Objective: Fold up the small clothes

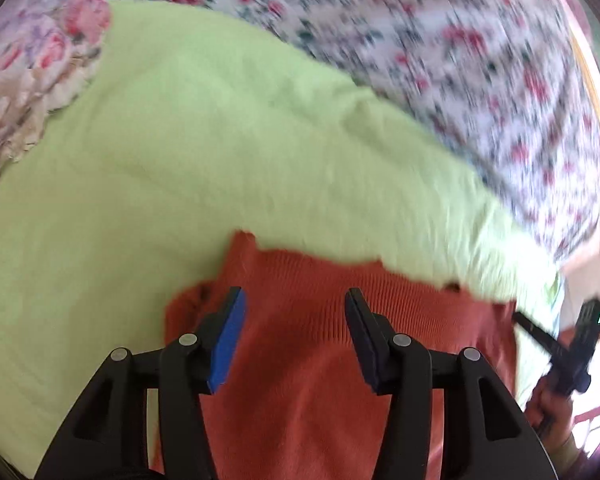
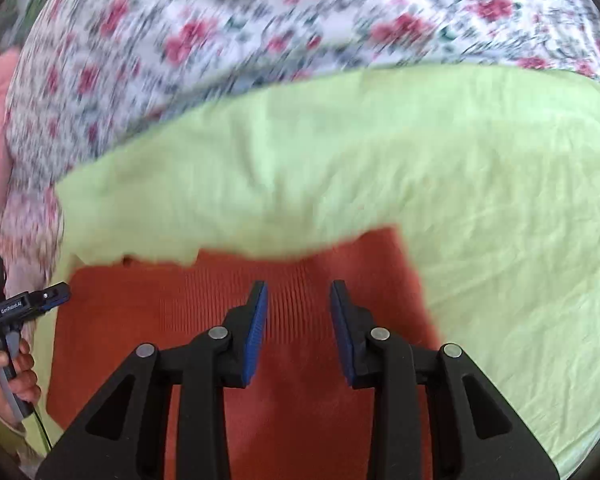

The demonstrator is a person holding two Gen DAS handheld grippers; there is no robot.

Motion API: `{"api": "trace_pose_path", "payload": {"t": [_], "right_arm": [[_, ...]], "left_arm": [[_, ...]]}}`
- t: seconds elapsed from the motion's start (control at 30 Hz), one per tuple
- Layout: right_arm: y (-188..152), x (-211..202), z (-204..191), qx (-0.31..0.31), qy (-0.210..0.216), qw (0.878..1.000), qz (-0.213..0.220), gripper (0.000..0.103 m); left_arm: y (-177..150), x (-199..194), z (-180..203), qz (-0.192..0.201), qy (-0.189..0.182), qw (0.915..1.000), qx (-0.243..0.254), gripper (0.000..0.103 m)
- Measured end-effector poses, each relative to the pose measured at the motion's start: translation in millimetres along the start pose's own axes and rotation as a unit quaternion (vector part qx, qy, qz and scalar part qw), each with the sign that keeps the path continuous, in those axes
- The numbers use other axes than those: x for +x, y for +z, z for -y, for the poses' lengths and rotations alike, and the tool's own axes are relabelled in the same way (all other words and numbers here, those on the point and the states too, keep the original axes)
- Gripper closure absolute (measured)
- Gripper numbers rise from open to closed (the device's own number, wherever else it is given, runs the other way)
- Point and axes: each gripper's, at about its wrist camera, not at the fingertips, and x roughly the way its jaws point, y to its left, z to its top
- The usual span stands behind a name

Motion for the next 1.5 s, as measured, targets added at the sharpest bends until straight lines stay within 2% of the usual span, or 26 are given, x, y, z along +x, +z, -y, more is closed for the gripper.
{"api": "trace_pose_path", "payload": {"t": [0.07,0.17,0.3,0.43,0.57,0.67,0.73,0.8,1.0,1.3,1.5], "right_arm": [[1.9,-4.2,1.6,0.006,0.004,1.0,0.0,0.069],[-7.0,-11.5,2.9,0.005,0.01,1.0,-0.005,0.069],[-35.5,-26.1,8.9,0.009,0.019,1.0,-0.023,0.069],[-73.6,-39.3,9.3,0.016,0.026,0.999,-0.042,0.069],[-110.9,-57.9,18.2,0.025,0.015,0.998,-0.062,0.069],[-138.4,-74.5,36.4,0.039,-0.004,0.997,-0.07,0.069],[-150.9,-84.3,48.5,0.053,-0.001,0.997,-0.064,0.069],[-159.9,-92.6,55.2,0.056,-0.014,0.996,-0.064,0.069],[-165.2,-113.6,45.3,0.056,-0.034,0.996,-0.055,0.069],[-182.1,-134.3,7.4,0.058,-0.004,0.997,-0.044,0.066],[-200.3,-135.4,-19.9,0.057,0.017,0.996,-0.059,0.057]], "left_arm": [[4.2,-4.2,-4.3,0.005,-0.005,0.9999,-0.012,0.051],[-8.5,-11.2,-3.0,-0.004,-0.01,0.9999,-0.005,0.051],[-49.0,-23.3,-4.5,-0.026,-0.033,0.9991,0.001,0.051],[-105.0,-34.2,-10.0,-0.065,-0.05,0.9966,0.001,0.051],[-152.5,-49.0,-24.5,-0.089,-0.051,0.9947,-0.008,0.051],[-174.1,-60.5,-38.2,-0.089,-0.051,0.9947,-0.015,0.051],[-182.9,-67.4,-45.5,-0.089,-0.045,0.9949,-0.017,0.051],[-187.7,-75.2,-53.7,-0.09,-0.043,0.9948,-0.023,0.051],[-211.6,-98.3,-58.2,-0.094,-0.037,0.9942,-0.036,0.047],[-248.1,-109.8,-67.7,-0.113,-0.059,0.9887,-0.079,0.044],[-252.8,-121.5,-77.3,-0.099,-0.064,0.988,-0.1,0.034]]}}
